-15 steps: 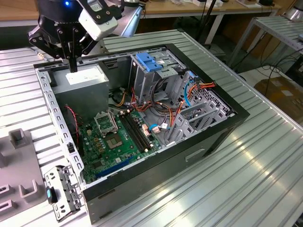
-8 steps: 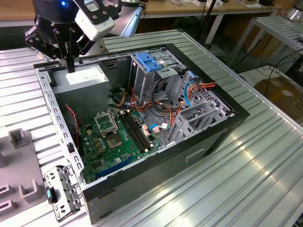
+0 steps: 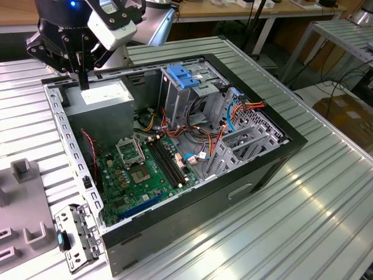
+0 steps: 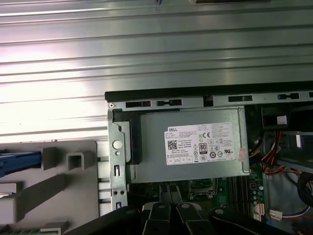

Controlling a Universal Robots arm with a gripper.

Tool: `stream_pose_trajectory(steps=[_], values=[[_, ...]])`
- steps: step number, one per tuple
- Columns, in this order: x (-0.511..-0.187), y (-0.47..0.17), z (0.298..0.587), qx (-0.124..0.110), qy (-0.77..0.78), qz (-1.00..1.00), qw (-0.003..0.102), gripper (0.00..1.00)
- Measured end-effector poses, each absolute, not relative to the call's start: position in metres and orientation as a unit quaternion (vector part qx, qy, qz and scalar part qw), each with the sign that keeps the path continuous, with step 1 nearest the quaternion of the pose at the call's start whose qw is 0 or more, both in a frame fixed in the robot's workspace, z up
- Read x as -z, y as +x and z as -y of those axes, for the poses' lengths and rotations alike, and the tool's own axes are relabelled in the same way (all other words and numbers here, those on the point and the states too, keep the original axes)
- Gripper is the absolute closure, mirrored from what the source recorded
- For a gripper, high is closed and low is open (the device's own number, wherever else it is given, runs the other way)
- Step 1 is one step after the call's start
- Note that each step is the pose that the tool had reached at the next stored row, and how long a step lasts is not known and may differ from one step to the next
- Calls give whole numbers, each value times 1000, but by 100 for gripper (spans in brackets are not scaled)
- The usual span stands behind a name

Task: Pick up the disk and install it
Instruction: 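Reach for the disk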

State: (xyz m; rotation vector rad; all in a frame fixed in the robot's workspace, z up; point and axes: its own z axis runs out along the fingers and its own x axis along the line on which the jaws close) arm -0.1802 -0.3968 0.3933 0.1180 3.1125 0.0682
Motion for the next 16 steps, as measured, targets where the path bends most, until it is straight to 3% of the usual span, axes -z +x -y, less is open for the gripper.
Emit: stream_pose_trajectory(steps=[16], values=[[-393, -194, 394, -22, 38, -999, 13, 89]])
